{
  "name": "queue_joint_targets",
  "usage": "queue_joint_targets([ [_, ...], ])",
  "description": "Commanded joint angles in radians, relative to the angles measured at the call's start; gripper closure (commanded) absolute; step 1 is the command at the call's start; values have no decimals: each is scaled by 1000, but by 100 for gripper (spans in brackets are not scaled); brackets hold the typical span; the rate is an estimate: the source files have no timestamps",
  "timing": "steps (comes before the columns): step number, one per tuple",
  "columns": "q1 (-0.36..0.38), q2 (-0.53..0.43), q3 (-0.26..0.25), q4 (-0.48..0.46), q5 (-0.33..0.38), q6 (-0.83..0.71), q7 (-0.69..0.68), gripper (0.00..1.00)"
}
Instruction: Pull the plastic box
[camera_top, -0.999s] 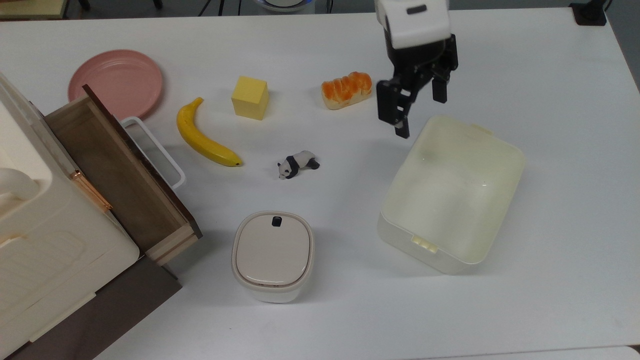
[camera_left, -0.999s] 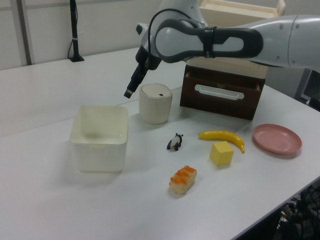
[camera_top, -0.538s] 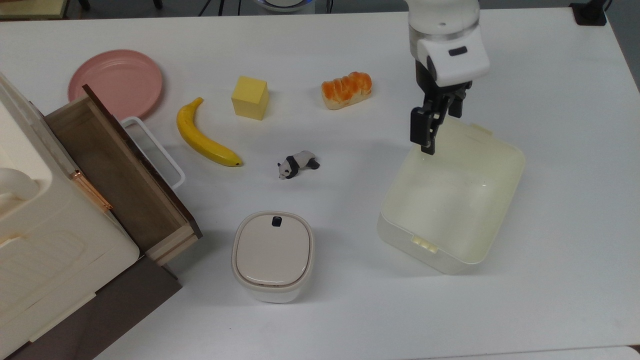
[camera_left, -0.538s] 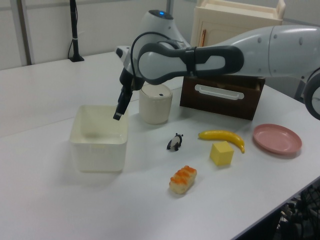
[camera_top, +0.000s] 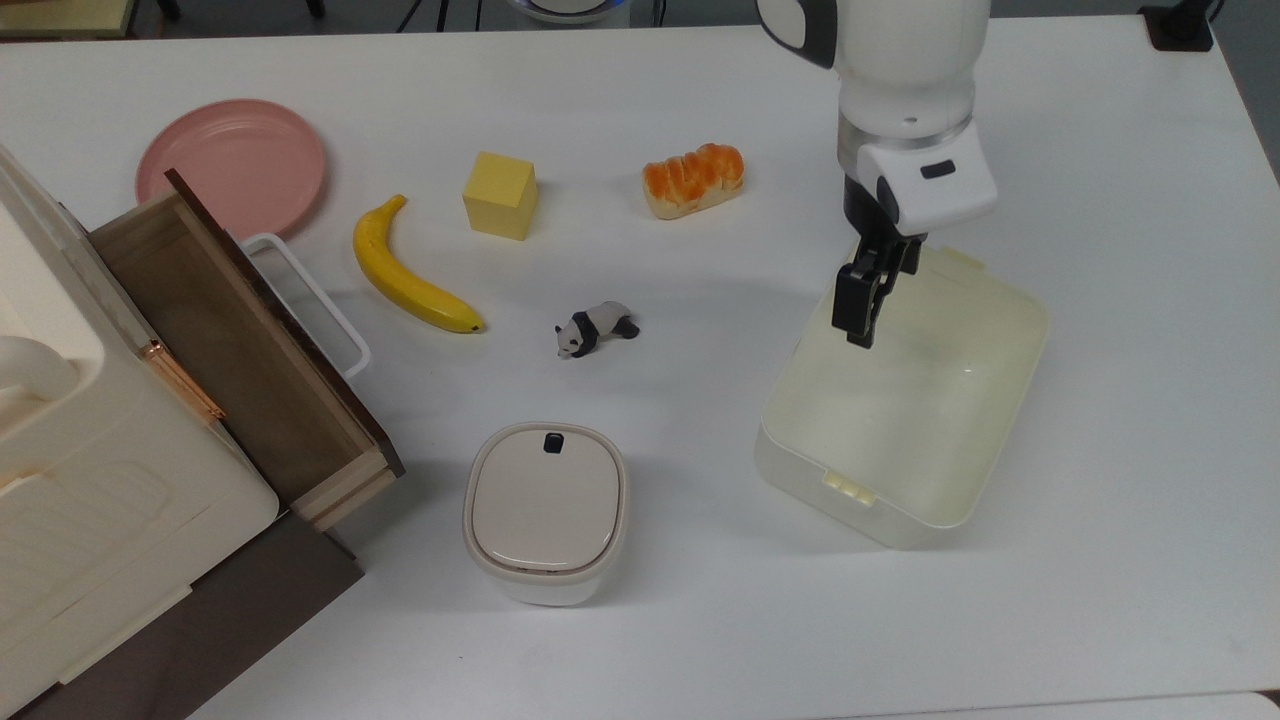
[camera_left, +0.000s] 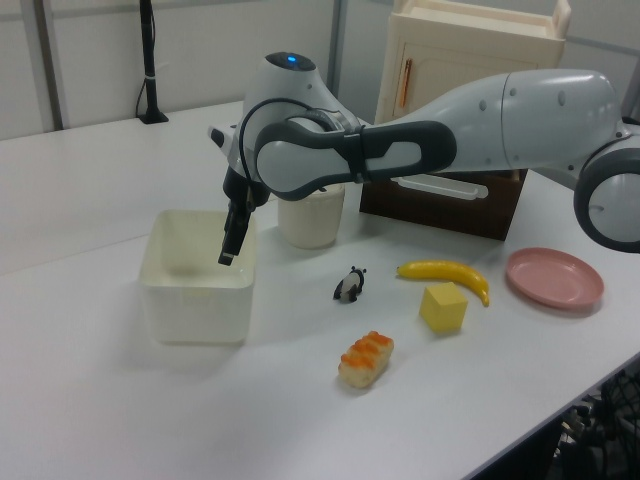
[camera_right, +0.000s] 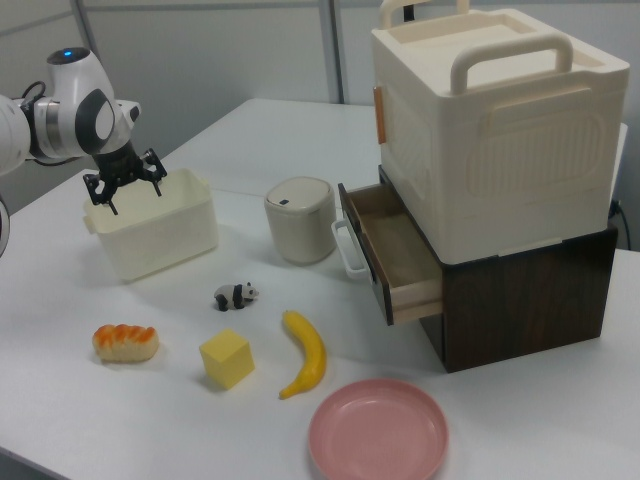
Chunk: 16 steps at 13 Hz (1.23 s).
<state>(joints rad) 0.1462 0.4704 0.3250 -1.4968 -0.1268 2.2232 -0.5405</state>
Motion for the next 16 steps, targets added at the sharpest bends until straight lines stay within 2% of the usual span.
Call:
queue_joint_targets([
  [1, 12, 14, -20, 9, -34, 10, -15, 0],
  [7, 10, 13, -40, -46, -92, 9, -18, 0],
  [10, 7, -1, -40, -75, -99, 7, -21, 0],
  [16, 4, -131, -75, -238, -99, 6, -58, 0],
])
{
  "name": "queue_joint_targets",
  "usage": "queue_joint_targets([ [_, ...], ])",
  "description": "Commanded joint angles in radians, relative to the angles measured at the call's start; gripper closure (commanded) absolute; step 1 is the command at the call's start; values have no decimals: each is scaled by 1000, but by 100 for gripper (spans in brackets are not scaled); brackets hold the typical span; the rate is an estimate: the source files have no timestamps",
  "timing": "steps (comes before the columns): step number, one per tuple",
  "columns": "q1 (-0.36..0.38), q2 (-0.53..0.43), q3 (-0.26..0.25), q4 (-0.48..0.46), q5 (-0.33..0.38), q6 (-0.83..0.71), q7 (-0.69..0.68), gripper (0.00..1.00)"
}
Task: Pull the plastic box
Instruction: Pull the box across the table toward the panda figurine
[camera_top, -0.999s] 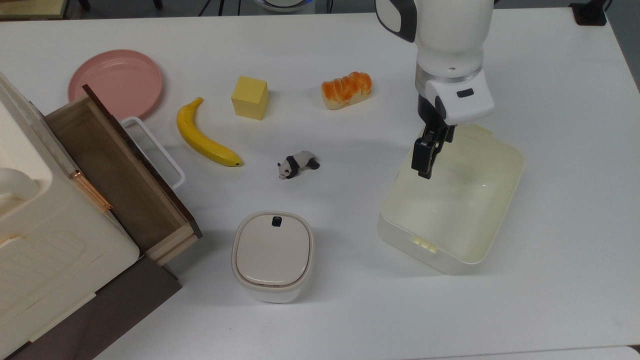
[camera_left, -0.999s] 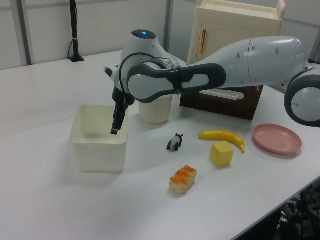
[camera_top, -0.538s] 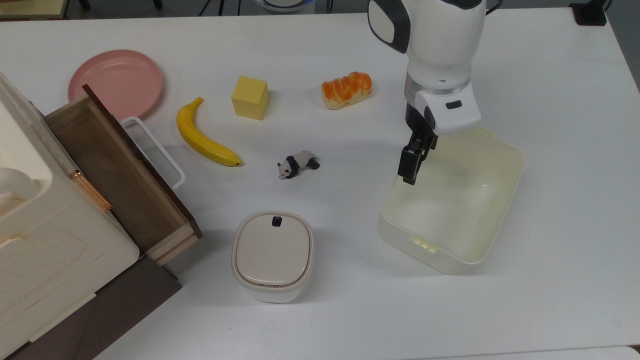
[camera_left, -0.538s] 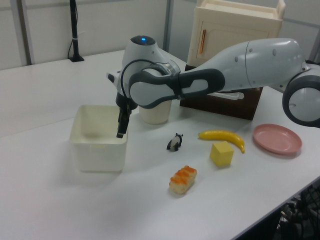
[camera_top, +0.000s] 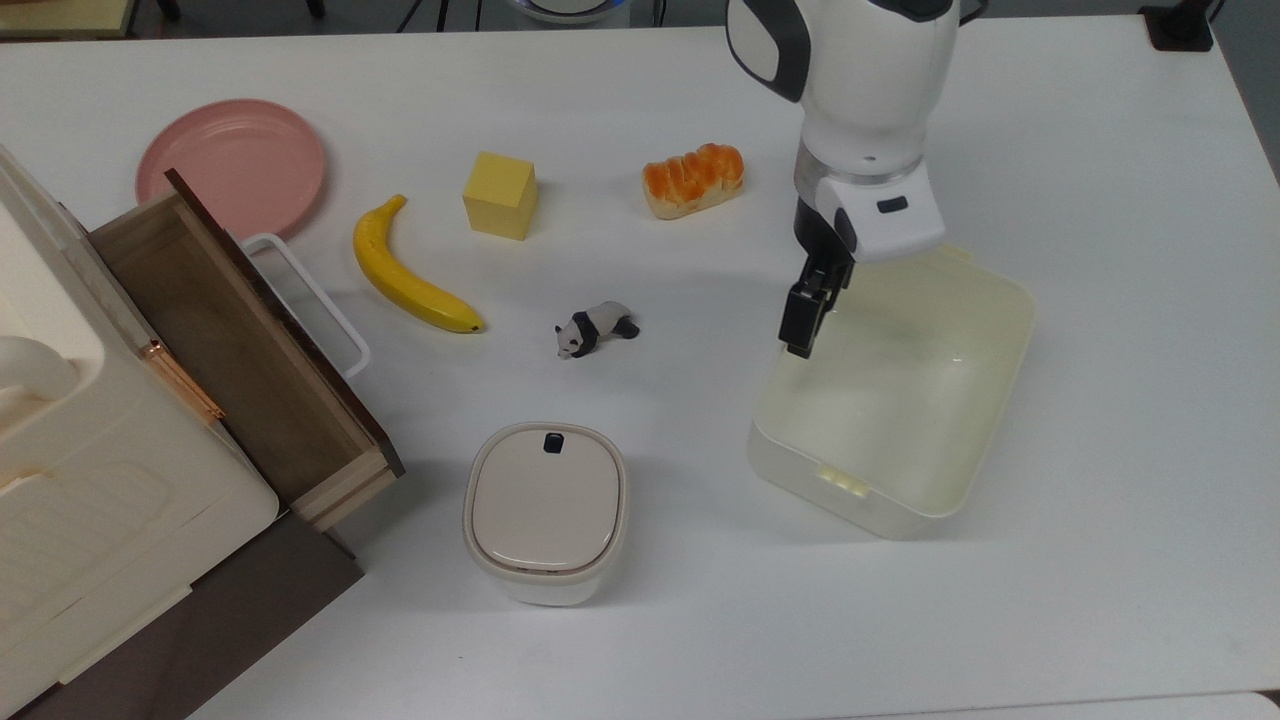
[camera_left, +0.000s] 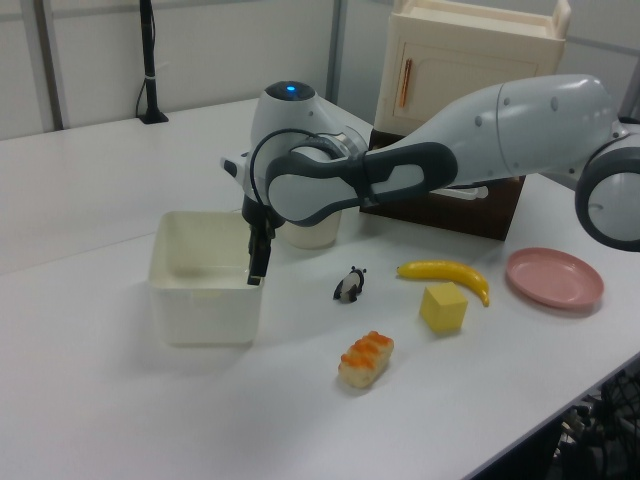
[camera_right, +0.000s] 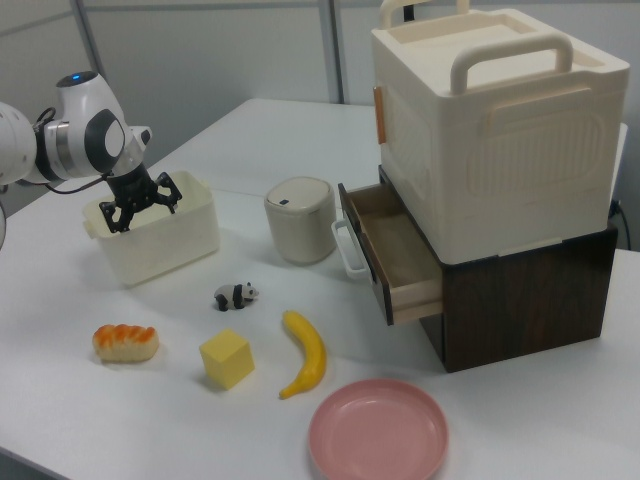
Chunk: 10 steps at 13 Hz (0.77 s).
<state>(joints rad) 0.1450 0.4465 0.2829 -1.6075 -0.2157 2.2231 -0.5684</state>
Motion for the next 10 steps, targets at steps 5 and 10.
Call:
queue_joint_targets([
  [5, 4, -173, -77, -212, -8, -2, -70, 0],
  [10, -13, -259, -108, -298, -7, -65, -159, 0],
])
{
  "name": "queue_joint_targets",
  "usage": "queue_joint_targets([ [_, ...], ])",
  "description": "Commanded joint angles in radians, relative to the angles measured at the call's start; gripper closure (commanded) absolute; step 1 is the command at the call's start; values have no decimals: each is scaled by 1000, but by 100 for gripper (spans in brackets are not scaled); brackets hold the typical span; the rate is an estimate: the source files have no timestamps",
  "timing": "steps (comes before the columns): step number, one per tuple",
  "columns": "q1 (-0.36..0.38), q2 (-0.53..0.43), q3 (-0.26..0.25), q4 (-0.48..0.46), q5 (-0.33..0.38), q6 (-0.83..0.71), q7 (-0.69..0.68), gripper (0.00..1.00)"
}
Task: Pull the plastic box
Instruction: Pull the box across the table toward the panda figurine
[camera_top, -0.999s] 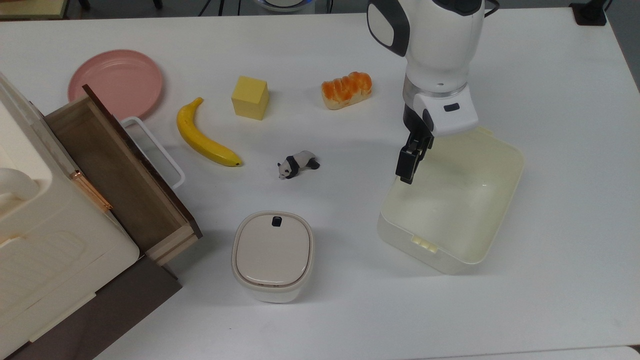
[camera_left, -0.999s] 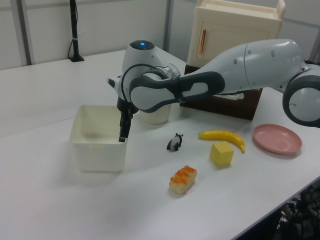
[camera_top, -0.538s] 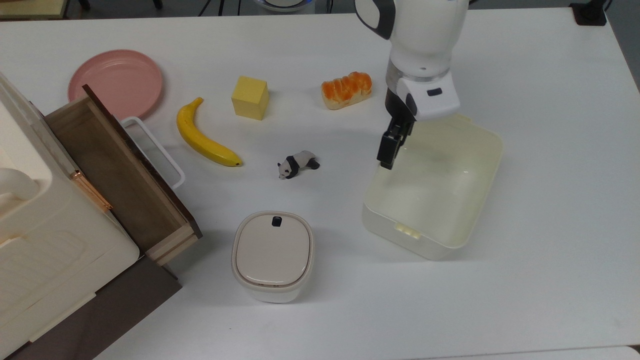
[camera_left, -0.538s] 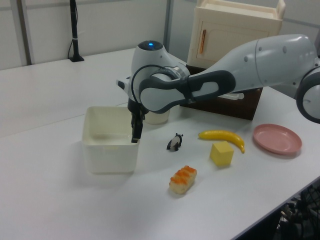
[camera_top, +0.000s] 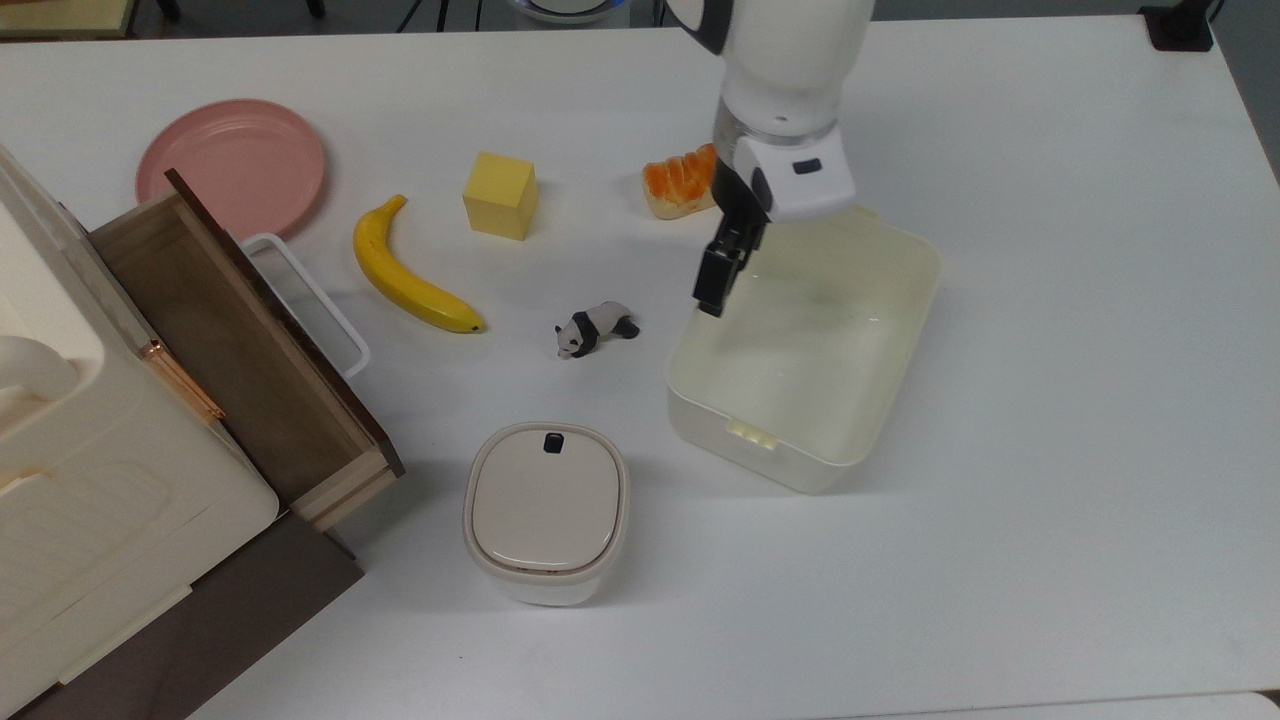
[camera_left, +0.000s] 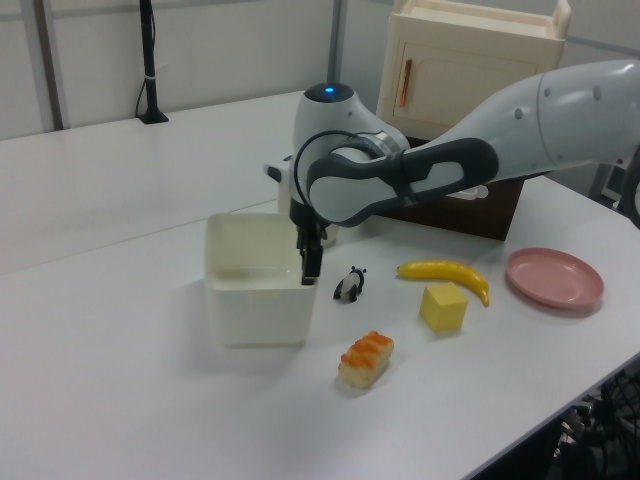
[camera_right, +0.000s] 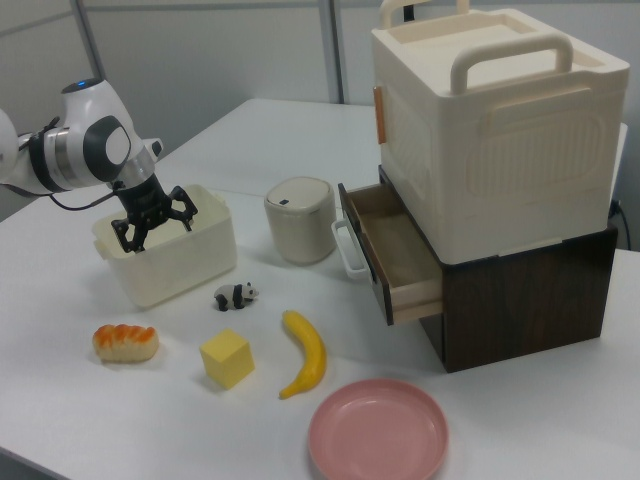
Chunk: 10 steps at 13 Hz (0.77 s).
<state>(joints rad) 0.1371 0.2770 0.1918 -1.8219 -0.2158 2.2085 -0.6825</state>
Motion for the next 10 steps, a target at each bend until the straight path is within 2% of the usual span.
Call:
queue_joint_targets([
  [1, -11, -96, -18, -83, -7, -79, -58, 0],
  [6, -11, -127, -28, -57, 4, -148, 4, 0],
  [7, -10, -131, -28, -42, 9, -148, 62, 0],
  [9, -11, -168, -28, 33, 33, -202, 296, 0],
  [10, -13, -180, -29, 55, 47, -246, 322, 0],
])
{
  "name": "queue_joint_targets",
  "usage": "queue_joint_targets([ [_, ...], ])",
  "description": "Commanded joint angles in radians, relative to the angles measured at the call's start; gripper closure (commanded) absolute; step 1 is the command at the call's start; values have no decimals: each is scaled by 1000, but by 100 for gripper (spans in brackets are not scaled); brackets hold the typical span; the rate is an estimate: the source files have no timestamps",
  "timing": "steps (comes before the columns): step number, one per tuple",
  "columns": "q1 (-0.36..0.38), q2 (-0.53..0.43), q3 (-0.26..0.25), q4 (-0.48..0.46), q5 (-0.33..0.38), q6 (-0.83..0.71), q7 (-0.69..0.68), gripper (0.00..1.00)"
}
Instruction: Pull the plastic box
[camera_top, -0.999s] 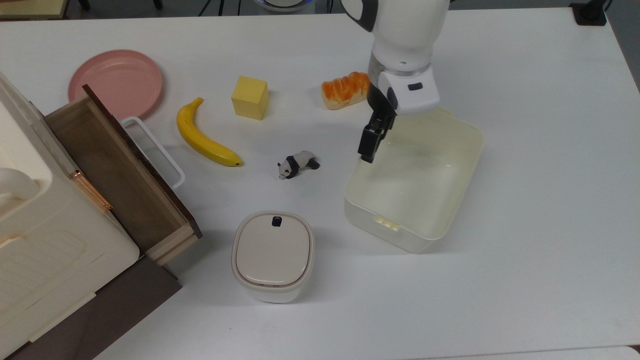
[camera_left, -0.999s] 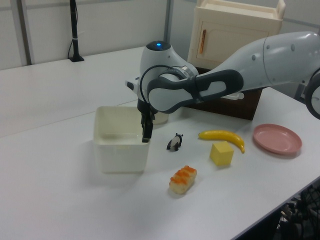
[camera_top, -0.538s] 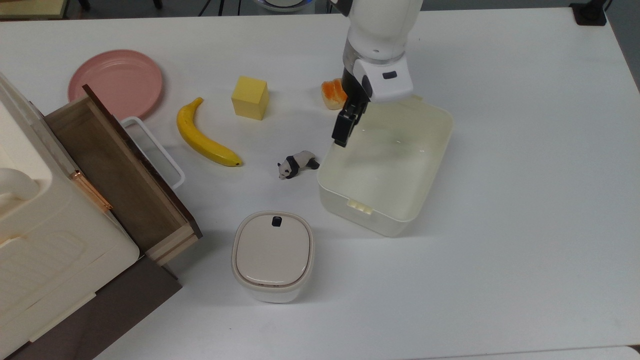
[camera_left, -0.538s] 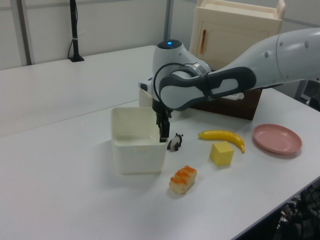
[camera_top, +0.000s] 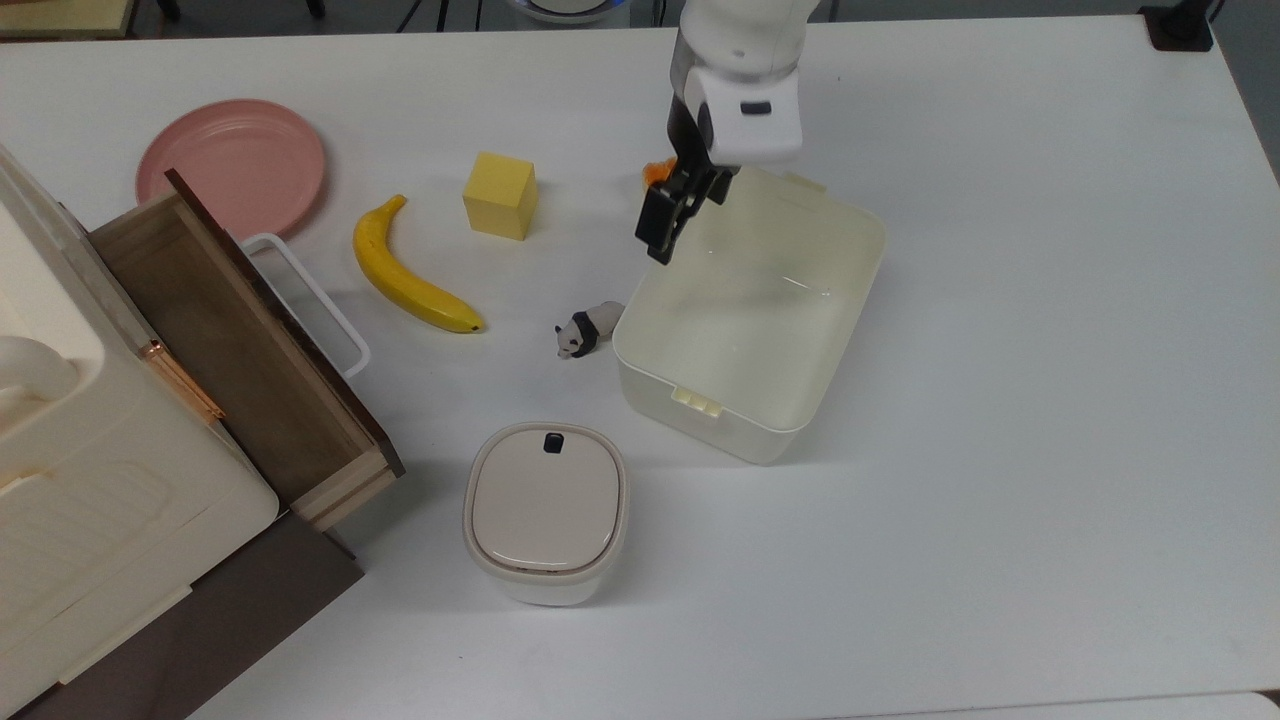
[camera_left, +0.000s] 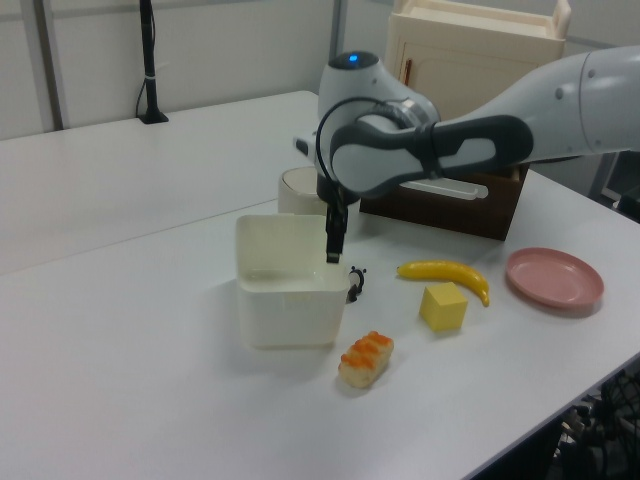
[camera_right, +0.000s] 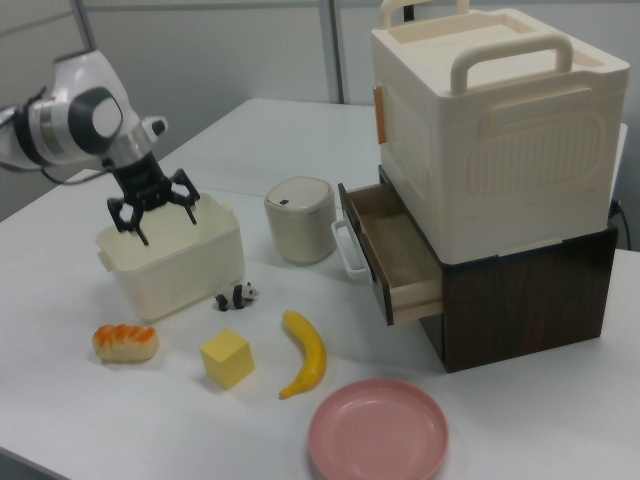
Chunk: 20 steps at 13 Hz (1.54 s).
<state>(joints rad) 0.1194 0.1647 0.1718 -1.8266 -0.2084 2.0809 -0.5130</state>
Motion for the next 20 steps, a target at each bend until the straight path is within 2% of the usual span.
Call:
queue_joint_targets([
  [1, -3, -94, -9, 91, 64, -186, 177, 0],
  [2, -42, -120, -8, 110, 81, -267, 212, 0],
  [5, -92, -143, -5, 165, 81, -416, 370, 0],
  [7, -105, -166, -8, 161, 80, -423, 477, 0],
  [9, -150, -174, -9, 159, 76, -433, 546, 0],
  [11, -171, -185, -14, 159, 81, -436, 565, 0],
  [15, -112, -201, -154, 165, 122, -463, 573, 0],
  [17, -115, -205, -170, 167, 148, -461, 600, 0],
  [20, -115, -211, -169, 176, 147, -461, 658, 0],
])
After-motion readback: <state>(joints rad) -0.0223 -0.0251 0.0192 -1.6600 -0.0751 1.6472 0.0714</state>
